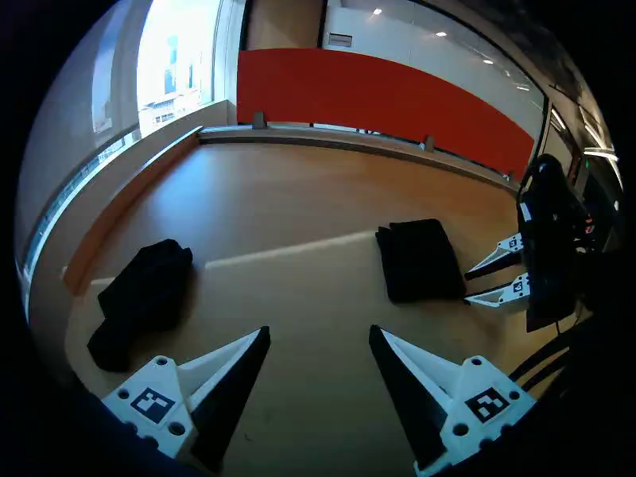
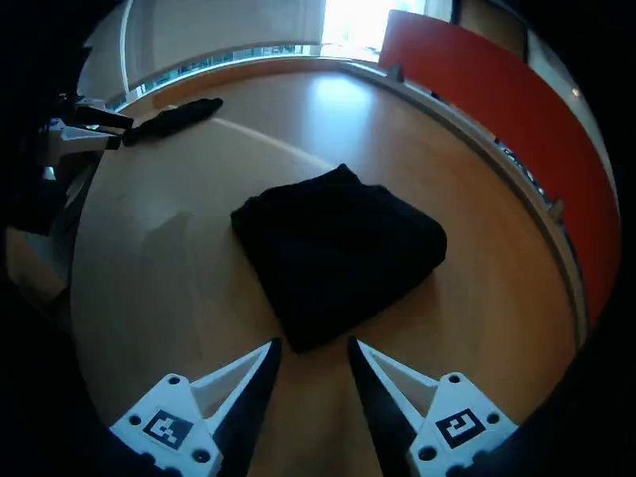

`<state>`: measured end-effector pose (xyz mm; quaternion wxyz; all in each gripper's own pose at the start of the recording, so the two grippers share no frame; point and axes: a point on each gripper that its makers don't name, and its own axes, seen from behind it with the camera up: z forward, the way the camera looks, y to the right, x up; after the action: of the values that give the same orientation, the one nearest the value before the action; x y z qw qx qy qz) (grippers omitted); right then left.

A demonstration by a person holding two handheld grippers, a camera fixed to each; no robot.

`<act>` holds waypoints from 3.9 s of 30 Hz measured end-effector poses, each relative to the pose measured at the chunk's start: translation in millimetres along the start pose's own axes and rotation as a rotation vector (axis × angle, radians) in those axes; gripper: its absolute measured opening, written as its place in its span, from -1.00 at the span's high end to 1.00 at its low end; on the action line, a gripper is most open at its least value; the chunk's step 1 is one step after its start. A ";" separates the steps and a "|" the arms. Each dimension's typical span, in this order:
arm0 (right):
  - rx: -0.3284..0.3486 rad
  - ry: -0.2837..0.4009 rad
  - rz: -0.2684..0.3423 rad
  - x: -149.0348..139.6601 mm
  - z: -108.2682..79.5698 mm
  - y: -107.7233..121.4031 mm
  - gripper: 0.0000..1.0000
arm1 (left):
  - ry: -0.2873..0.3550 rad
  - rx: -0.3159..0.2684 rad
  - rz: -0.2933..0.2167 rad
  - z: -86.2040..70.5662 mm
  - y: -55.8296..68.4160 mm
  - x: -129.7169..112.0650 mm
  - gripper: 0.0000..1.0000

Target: Fold towel

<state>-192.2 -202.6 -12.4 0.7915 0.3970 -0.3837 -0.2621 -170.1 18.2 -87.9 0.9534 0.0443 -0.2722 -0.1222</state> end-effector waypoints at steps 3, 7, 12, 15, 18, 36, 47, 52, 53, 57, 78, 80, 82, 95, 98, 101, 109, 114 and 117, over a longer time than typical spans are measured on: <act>0.004 -0.002 0.014 -1.1 2.0 -0.8 0.02 | 0.000 0.000 0.001 0.4 0.0 0.5 -0.85; 0.011 0.003 0.038 -1.5 3.2 -2.7 0.33 | 0.001 -0.002 0.002 0.5 0.2 1.5 -0.85; 0.024 0.009 0.057 -2.8 4.1 -6.4 0.59 | 0.001 -0.002 0.003 1.0 0.3 1.5 -0.85; 0.024 0.013 0.064 -2.8 4.9 -6.8 0.83 | 0.000 -0.003 0.004 1.2 0.7 0.8 -0.85; 0.018 0.020 0.070 -1.8 5.5 -5.8 0.92 | -0.001 -0.004 0.006 1.3 1.4 0.4 -0.85; -0.011 0.017 0.072 -3.7 2.9 2.0 0.96 | -0.001 -0.011 0.014 3.0 3.5 2.1 -0.85; -0.008 0.025 0.071 -2.4 -0.1 2.2 0.93 | 0.001 -0.009 0.011 2.6 2.3 3.0 -0.85; -0.009 0.035 0.075 -1.2 1.0 4.0 0.96 | 0.002 -0.009 0.013 2.3 2.0 3.4 -0.85; -0.012 0.038 0.073 -0.6 1.5 4.7 0.96 | 0.003 -0.009 0.013 2.2 2.1 3.4 -0.85; -0.027 0.059 0.060 4.0 0.9 6.2 0.96 | 0.002 -0.009 0.013 1.8 2.5 2.8 -0.85; -0.146 0.328 0.085 94.6 -56.5 42.1 0.96 | 0.028 -0.011 0.032 -2.9 3.2 18.9 -0.85; -0.159 0.352 0.081 105.1 -65.5 47.1 0.96 | 0.033 -0.013 0.036 -3.3 4.0 21.8 -0.85; -0.171 0.371 0.077 113.9 -74.0 51.4 0.96 | 0.039 -0.015 0.038 -3.8 5.2 24.8 -0.85; -0.240 0.455 0.053 152.3 -134.6 72.9 0.96 | 0.072 -0.039 0.055 -6.9 15.0 45.2 -0.85; -0.256 0.468 0.054 157.1 -148.5 77.5 0.96 | 0.076 -0.045 0.058 -7.2 16.7 49.1 -0.85; -0.274 0.482 0.064 159.9 -161.7 83.8 0.96 | 0.078 -0.051 0.062 -7.4 18.3 52.6 -0.85; -0.318 0.515 0.110 159.6 -196.5 103.4 0.96 | 0.087 -0.068 0.068 -6.9 23.7 60.1 -0.85; -0.345 0.520 0.145 148.6 -216.3 120.0 0.96 | 0.090 -0.077 0.071 -4.9 26.7 62.6 -0.85; -0.366 0.518 0.161 138.2 -227.8 131.2 0.96 | 0.090 -0.081 0.072 -3.6 28.1 63.4 -0.85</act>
<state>86.6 -132.8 62.7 0.9393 0.2699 -0.1463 -0.1535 -110.3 29.1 -54.5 0.9695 0.0011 -0.2253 -0.0965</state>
